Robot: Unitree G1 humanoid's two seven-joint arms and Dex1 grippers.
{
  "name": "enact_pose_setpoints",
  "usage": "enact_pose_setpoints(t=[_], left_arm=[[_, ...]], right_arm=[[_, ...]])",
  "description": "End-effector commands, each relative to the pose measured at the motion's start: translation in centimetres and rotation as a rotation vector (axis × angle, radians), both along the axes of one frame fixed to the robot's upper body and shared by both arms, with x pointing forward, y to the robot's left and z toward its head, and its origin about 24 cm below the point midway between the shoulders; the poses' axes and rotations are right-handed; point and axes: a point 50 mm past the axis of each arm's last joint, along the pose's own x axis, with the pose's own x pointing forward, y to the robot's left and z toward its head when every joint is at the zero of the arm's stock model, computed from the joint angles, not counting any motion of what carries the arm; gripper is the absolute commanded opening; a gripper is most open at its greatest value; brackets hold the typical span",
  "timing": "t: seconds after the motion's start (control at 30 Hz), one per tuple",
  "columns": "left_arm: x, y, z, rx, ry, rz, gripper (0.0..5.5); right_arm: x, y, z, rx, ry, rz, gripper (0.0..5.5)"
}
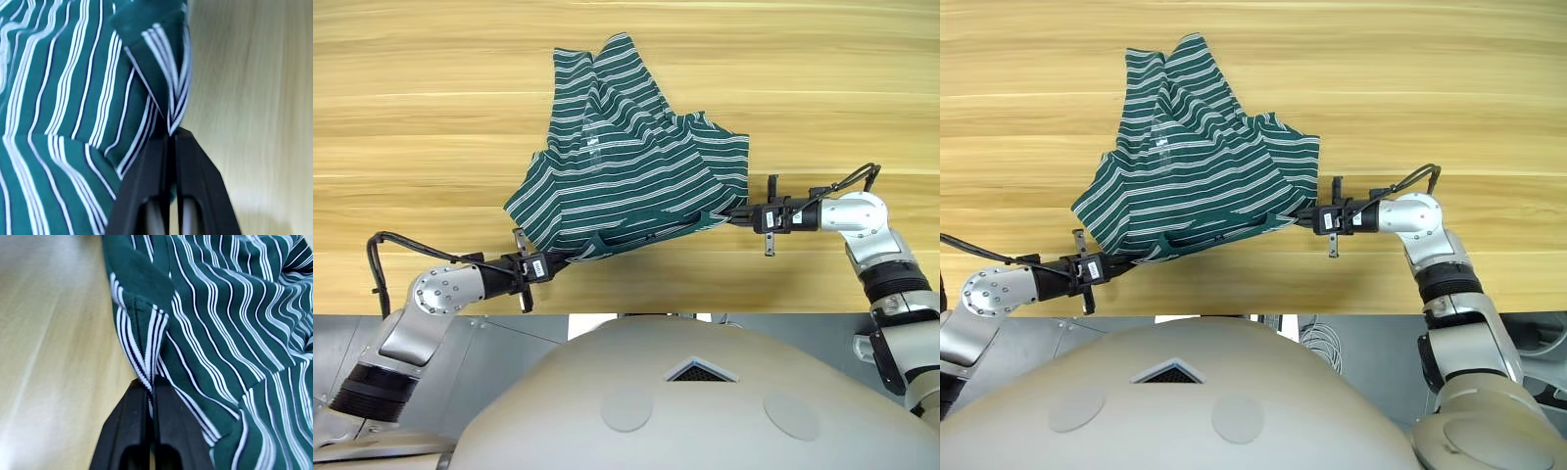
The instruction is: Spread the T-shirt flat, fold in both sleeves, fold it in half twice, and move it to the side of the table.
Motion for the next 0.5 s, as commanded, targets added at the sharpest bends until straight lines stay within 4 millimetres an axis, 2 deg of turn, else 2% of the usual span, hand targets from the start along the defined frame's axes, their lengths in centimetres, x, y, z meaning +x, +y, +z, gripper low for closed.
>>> enact_pose_setpoints(t=[0.03, 0.23, 0.33, 0.5], left_arm=[[-0.8, 1.5, -0.6, 0.117, 0.084, -0.040, 0.05], [-0.4, 0.4, 0.5, 0.055, 0.056, -0.073, 0.05], [-0.5, 0.0, 0.6, 0.037, 0.080, -0.065, 0.00], [-0.1, 0.0, 1.6, -0.003, 0.117, -0.038, 0.84]], right_arm=[[-3.4, -0.7, -0.8, -0.050, 0.173, 0.096, 0.00], [-3.9, 0.0, -1.0, -0.045, 0.206, 0.102, 0.00], [-3.9, 0.2, -1.2, -0.055, 0.220, 0.079, 0.61], [-3.8, 0.2, -1.2, -0.064, 0.239, 0.063, 1.38]])
